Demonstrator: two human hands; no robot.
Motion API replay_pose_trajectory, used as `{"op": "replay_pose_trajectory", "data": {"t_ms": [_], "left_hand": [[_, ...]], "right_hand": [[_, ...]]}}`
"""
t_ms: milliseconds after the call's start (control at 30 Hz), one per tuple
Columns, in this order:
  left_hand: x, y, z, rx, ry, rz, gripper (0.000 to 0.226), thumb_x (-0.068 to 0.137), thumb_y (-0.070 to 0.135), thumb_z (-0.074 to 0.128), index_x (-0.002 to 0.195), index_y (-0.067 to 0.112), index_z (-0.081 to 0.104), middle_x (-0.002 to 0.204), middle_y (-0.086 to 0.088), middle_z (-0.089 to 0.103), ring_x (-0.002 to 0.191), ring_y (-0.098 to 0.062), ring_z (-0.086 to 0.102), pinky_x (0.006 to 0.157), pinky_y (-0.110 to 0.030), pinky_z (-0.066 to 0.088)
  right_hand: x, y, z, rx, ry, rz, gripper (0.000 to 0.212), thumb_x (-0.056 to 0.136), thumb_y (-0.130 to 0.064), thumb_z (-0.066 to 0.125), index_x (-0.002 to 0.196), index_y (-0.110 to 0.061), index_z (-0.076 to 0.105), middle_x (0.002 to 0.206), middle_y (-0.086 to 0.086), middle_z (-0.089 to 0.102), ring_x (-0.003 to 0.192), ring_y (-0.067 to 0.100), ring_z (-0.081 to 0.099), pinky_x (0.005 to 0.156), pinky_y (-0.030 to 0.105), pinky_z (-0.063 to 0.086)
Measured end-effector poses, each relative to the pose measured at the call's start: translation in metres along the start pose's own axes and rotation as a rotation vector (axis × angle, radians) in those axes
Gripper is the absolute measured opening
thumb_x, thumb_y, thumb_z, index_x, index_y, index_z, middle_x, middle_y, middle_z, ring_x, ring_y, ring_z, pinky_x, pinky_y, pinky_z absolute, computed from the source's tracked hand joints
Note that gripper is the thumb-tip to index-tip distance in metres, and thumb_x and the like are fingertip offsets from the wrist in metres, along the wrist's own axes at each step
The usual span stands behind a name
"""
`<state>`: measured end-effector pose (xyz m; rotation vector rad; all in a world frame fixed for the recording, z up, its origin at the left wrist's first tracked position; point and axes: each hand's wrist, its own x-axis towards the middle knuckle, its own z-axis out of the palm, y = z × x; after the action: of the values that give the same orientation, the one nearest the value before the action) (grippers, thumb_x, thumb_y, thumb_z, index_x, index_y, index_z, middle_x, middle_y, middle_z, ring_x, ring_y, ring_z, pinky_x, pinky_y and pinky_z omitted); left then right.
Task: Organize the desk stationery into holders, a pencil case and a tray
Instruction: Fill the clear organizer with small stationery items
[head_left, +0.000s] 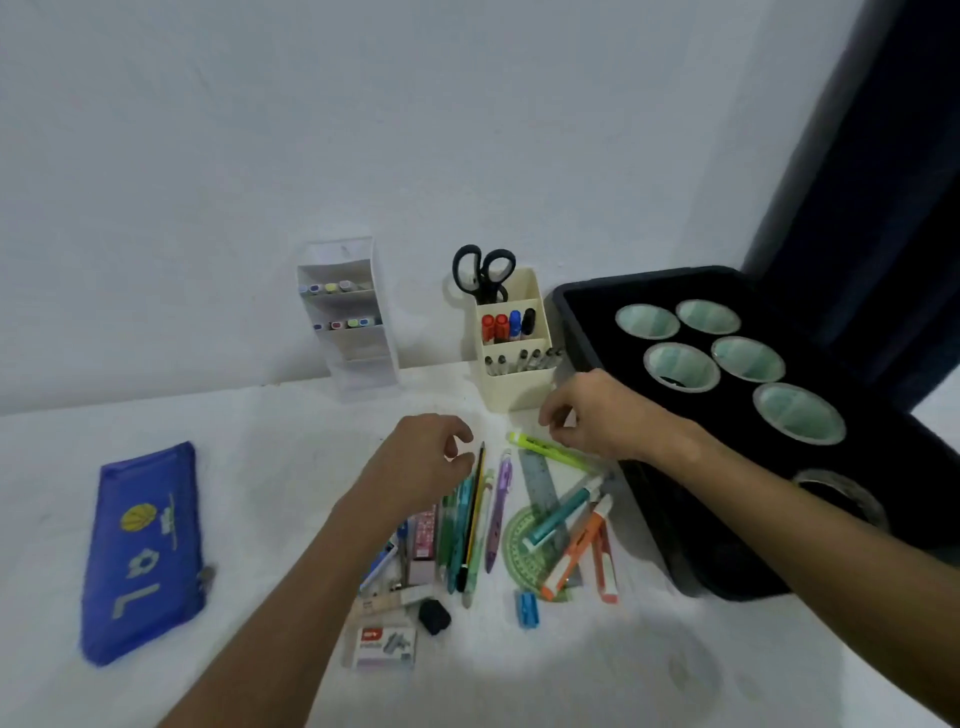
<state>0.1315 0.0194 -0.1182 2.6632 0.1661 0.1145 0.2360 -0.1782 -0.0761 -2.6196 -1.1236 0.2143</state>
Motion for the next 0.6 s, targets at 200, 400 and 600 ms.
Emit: {"op": "replay_pose_trajectory", "data": {"t_ms": [200,400,600], "left_hand": [[0.001,0.044,0.038,-0.041,-0.232,0.067,0.029,0.085,0.033,0.066,0.110,0.019,0.069,0.098,0.001,0.069,0.080,-0.009,0.057,0.074,-0.020,0.044],[-0.003,0.061,0.055,-0.021,-0.355,0.158,0.025,0.084,0.032,0.068,0.100,0.014,0.075,0.095,-0.005,0.073,0.085,-0.017,0.065,0.078,-0.028,0.052],[-0.005,0.047,0.052,0.109,-0.348,0.076,0.022,0.081,0.027,0.061,0.086,0.010,0.074,0.074,-0.011,0.067,0.073,-0.022,0.064,0.064,-0.029,0.051]], "right_hand": [[-0.005,0.010,0.006,-0.205,-0.126,-0.047,0.023,0.083,-0.004,0.061,0.101,-0.013,0.072,0.102,0.006,0.070,0.092,0.018,0.065,0.084,0.027,0.052],[0.001,0.000,0.016,-0.436,-0.218,0.005,0.027,0.090,0.006,0.045,0.112,-0.001,0.058,0.114,0.017,0.059,0.099,0.030,0.062,0.076,0.034,0.049],[0.006,-0.006,0.026,-0.524,-0.340,0.057,0.030,0.090,0.004,0.047,0.119,0.000,0.051,0.122,0.019,0.053,0.108,0.034,0.058,0.081,0.040,0.049]]}}
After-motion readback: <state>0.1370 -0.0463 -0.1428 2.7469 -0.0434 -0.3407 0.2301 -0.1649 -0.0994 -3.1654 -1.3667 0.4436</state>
